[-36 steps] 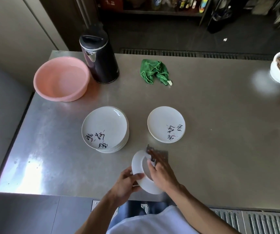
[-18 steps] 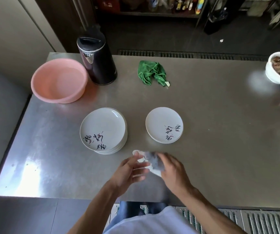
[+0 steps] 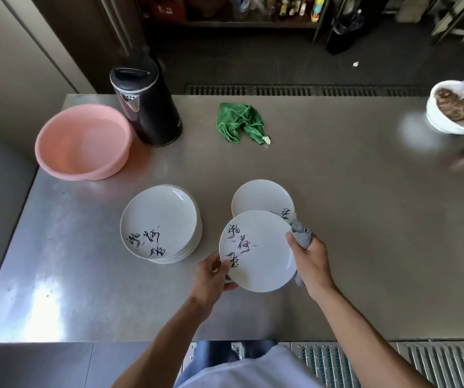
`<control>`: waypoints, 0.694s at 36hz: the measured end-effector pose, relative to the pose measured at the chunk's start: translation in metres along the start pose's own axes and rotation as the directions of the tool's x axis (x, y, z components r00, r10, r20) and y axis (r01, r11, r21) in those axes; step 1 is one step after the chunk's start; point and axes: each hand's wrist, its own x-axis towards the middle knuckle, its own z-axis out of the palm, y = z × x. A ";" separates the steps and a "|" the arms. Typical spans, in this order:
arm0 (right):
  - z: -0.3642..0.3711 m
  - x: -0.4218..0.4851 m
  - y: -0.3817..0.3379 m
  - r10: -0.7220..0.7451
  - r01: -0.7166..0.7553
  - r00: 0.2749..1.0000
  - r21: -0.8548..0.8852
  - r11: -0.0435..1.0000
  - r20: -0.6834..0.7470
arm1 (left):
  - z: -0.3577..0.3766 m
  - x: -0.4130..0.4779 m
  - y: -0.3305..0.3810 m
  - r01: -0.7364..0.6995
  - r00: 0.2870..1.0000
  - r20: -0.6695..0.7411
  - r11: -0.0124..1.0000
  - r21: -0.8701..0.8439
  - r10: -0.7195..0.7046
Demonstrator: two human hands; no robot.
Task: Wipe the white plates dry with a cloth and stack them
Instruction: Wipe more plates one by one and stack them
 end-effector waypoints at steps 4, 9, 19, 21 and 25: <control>-0.010 0.003 0.015 0.041 -0.044 0.996 -0.030 0.999 -0.085 | 0.017 0.016 0.008 0.039 0.996 -0.071 0.994 -0.106 -0.047; -0.012 -0.001 0.024 0.106 -0.105 0.992 0.026 0.994 -0.061 | 0.038 0.042 0.025 0.073 0.985 -0.141 0.980 -0.187 -0.100; -0.007 -0.008 0.024 0.022 -0.016 0.998 -0.099 0.995 0.058 | 0.054 0.079 0.034 0.113 0.959 -0.245 0.984 -0.136 -0.144; -0.008 -0.010 0.023 -0.037 0.054 0.991 -0.133 0.990 0.127 | 0.058 0.082 0.035 0.097 0.958 -0.257 0.988 -0.122 -0.126; -0.010 -0.012 0.020 -0.121 0.176 0.966 -0.240 0.955 0.228 | 0.066 0.085 0.036 0.067 0.957 -0.277 0.994 -0.082 -0.087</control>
